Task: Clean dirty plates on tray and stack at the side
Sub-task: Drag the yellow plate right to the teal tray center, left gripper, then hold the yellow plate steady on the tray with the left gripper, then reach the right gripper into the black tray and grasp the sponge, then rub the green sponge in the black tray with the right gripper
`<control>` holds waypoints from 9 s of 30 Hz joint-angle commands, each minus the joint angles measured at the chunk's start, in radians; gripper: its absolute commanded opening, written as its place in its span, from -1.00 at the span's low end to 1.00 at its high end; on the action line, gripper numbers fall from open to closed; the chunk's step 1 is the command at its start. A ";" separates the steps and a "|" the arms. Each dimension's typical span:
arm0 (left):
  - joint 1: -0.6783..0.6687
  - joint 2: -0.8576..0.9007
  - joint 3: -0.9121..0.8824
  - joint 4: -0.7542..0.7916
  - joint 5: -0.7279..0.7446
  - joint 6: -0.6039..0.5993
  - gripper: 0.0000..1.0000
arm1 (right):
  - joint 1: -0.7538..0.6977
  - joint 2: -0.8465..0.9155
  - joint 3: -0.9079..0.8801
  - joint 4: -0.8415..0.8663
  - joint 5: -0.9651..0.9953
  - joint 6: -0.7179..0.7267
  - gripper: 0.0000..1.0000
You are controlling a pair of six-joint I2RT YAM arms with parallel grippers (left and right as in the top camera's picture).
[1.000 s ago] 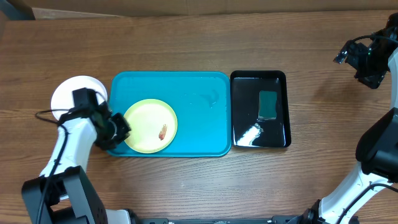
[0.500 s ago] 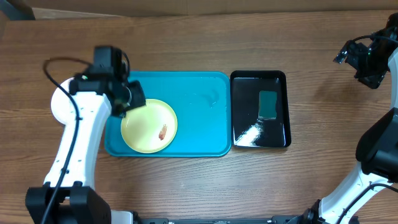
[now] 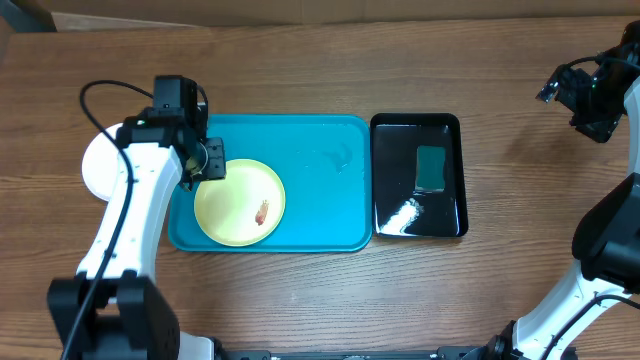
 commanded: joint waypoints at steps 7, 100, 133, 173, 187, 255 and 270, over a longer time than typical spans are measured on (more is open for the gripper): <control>0.052 0.190 -0.022 0.035 -0.021 0.036 -0.10 | 0.005 -0.014 0.019 0.003 -0.005 0.004 1.00; 0.003 0.203 -0.134 0.212 0.241 -0.111 -0.38 | 0.005 -0.014 0.019 0.003 -0.005 0.004 1.00; 0.002 0.203 -0.173 0.254 0.249 -0.299 -0.91 | 0.292 -0.016 0.019 -0.392 -0.109 -0.166 0.68; 0.002 0.203 -0.174 0.231 0.249 -0.296 -0.91 | 0.613 -0.014 -0.333 0.015 0.268 0.084 0.60; 0.002 0.203 -0.174 0.231 0.249 -0.296 -0.90 | 0.613 -0.014 -0.432 0.155 0.253 0.085 0.40; 0.003 0.203 -0.174 0.255 0.240 -0.254 -0.54 | 0.676 -0.016 -0.244 0.020 0.111 -0.020 -0.93; -0.020 0.203 -0.175 0.255 0.240 -0.254 -0.73 | 0.719 -0.014 -0.360 0.130 0.149 0.004 -0.93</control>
